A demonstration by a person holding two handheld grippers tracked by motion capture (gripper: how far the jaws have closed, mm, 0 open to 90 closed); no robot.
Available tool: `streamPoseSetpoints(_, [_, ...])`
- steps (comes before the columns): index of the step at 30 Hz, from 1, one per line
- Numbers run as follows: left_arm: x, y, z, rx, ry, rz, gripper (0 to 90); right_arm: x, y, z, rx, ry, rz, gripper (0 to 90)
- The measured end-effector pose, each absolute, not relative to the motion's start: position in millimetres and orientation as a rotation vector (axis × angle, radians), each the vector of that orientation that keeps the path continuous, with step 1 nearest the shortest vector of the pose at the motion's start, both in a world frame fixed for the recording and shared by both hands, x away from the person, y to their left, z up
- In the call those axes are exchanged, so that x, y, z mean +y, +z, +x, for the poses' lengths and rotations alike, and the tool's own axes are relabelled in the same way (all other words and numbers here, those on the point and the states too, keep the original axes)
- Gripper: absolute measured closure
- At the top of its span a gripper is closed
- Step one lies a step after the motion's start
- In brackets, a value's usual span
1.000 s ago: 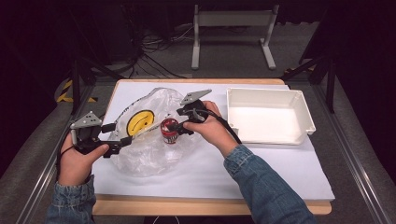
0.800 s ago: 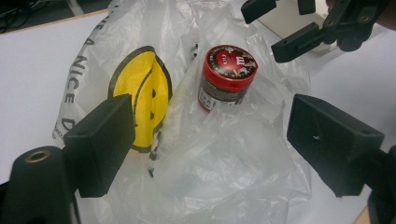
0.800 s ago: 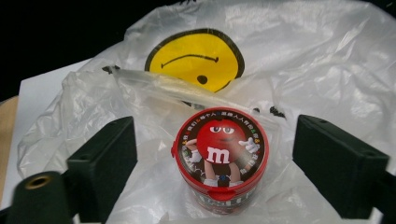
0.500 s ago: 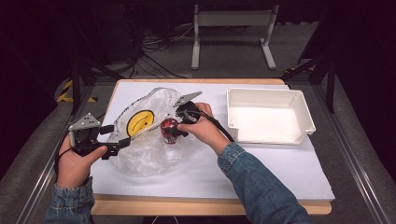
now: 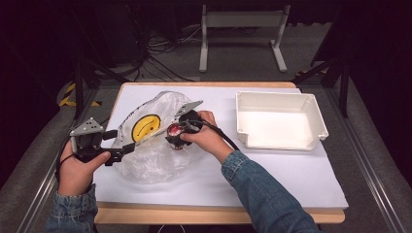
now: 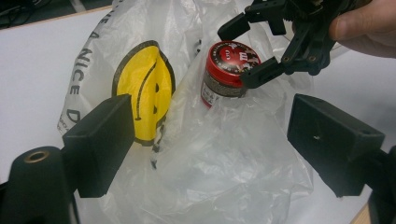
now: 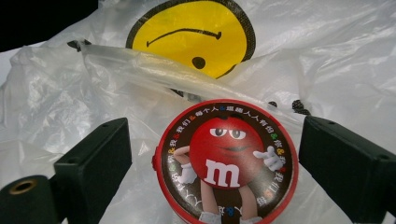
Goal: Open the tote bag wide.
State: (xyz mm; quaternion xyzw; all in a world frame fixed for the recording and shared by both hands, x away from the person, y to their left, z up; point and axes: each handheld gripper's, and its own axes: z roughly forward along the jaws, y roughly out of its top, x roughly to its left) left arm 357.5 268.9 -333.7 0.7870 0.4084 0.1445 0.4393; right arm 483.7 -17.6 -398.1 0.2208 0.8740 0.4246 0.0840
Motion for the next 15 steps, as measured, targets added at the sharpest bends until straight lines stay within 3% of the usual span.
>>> streamPoseSetpoints(15, [269,-335,359,1.013,0.358,1.962,15.9,-13,-413,483,2.637,1.198,0.654,14.8])
